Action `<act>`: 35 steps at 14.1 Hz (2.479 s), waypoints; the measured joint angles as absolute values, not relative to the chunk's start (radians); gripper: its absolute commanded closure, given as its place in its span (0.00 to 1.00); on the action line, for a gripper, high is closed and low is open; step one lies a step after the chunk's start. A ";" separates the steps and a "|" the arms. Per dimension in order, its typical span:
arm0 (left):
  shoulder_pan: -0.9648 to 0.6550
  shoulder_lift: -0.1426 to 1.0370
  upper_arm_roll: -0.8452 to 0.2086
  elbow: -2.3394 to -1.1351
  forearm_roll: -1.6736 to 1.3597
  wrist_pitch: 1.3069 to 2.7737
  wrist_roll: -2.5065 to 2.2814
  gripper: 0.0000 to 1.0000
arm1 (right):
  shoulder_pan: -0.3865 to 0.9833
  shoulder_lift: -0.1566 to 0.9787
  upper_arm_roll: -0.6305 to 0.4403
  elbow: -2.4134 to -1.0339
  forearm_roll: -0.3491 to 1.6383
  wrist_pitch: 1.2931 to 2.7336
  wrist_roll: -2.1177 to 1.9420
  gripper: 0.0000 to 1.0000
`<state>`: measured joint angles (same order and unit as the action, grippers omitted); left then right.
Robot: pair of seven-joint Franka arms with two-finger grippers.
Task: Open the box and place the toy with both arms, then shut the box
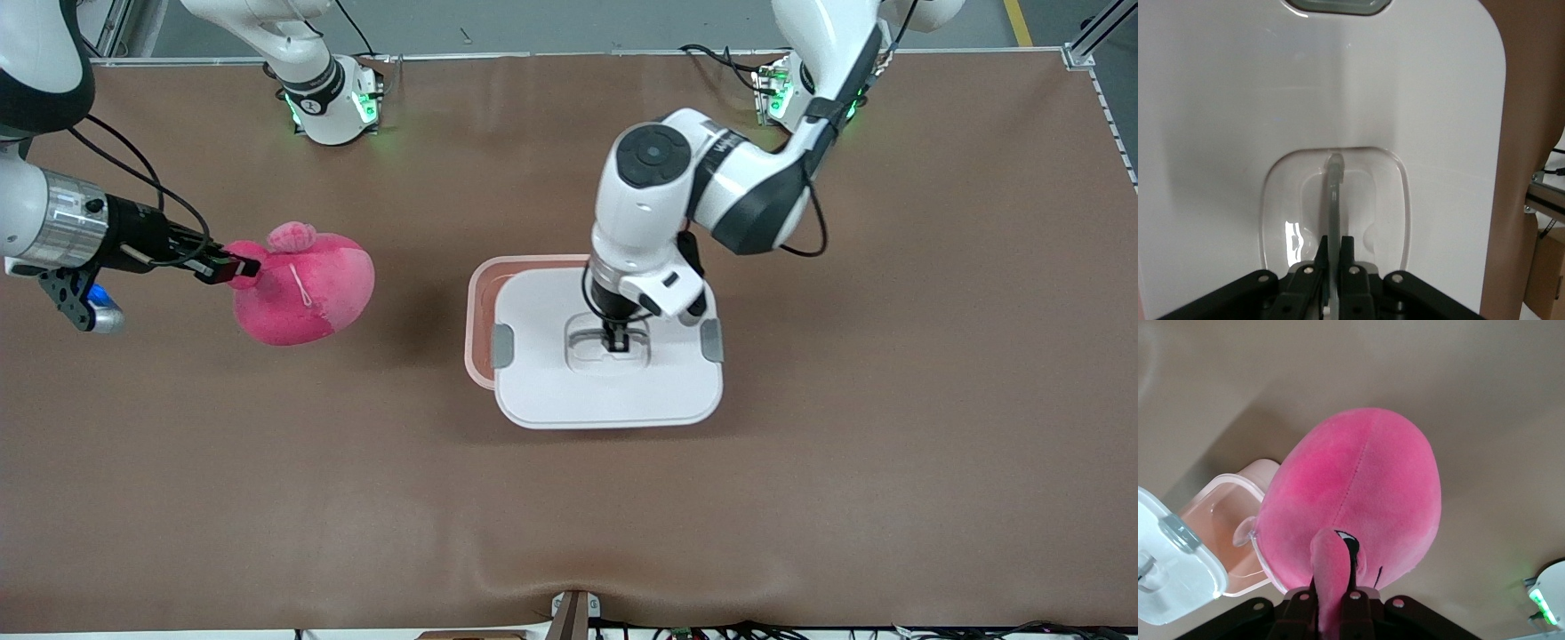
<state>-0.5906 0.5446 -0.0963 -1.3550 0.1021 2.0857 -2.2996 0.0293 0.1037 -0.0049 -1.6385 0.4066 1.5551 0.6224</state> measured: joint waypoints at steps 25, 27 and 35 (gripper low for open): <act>-0.156 0.529 -0.091 -1.364 0.103 2.084 -1.709 1.00 | 0.499 0.494 0.009 -1.252 0.339 1.579 0.389 1.00; -0.156 0.529 -0.094 -1.367 0.103 2.083 -1.709 1.00 | 0.520 0.512 0.008 -1.250 0.329 1.597 0.383 1.00; -0.156 0.529 -0.097 -1.372 0.103 2.083 -1.708 1.00 | 0.525 0.543 0.003 -1.235 0.329 1.679 0.349 1.00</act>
<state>-0.1558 0.5290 -0.0970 -1.3719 0.1032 2.0826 -1.7081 0.5250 0.5427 0.0034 -1.2349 0.3285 1.6794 0.3489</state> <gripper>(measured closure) 0.930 0.890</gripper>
